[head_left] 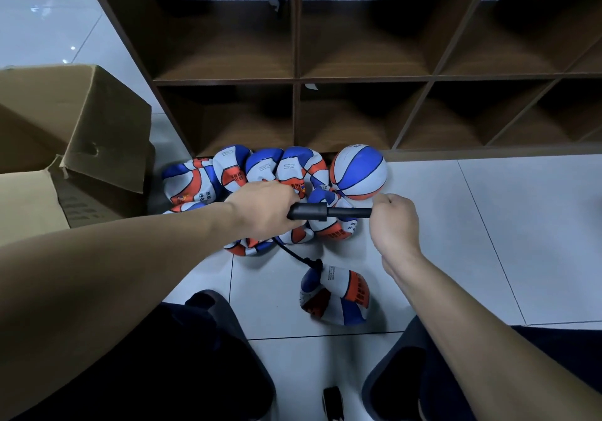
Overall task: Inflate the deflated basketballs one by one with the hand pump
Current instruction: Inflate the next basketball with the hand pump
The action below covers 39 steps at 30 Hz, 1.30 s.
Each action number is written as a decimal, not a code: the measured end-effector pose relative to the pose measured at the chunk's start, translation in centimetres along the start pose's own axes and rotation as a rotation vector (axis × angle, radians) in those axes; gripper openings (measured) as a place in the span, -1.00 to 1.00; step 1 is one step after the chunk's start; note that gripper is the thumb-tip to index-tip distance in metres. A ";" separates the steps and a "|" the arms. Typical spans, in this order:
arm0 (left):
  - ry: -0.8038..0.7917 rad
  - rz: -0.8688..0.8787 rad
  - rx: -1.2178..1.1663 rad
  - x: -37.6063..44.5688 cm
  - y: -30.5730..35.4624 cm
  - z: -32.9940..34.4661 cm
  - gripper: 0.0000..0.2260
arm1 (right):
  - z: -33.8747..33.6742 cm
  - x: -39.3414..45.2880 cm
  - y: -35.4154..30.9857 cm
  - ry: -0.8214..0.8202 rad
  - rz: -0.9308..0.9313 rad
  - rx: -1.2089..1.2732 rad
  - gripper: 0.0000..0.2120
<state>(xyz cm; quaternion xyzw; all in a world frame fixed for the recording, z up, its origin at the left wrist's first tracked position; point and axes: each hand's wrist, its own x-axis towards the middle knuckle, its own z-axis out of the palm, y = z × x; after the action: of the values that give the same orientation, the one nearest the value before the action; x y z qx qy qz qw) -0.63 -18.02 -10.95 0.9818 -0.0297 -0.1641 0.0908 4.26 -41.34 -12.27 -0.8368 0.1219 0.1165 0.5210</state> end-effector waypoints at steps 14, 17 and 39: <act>0.086 0.021 0.030 -0.1 1.7 -1.6 -0.78 | 2.3 -2.4 -1.9 -0.036 -0.096 0.035 -0.62; 0.114 0.041 0.026 -0.1 1.4 -1.7 -0.77 | 2.4 -2.4 -2.4 -0.073 -0.126 0.019 -0.60; 0.018 -0.043 -0.007 -0.4 1.1 -1.2 -0.76 | 1.8 -1.6 -1.5 0.067 -0.028 0.033 -0.58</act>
<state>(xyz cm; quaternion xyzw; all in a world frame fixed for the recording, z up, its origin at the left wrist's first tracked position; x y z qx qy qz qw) -0.65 -18.85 -9.47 0.9833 -0.0074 -0.1573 0.0911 3.13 -38.92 -11.26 -0.8331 0.1294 0.0791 0.5320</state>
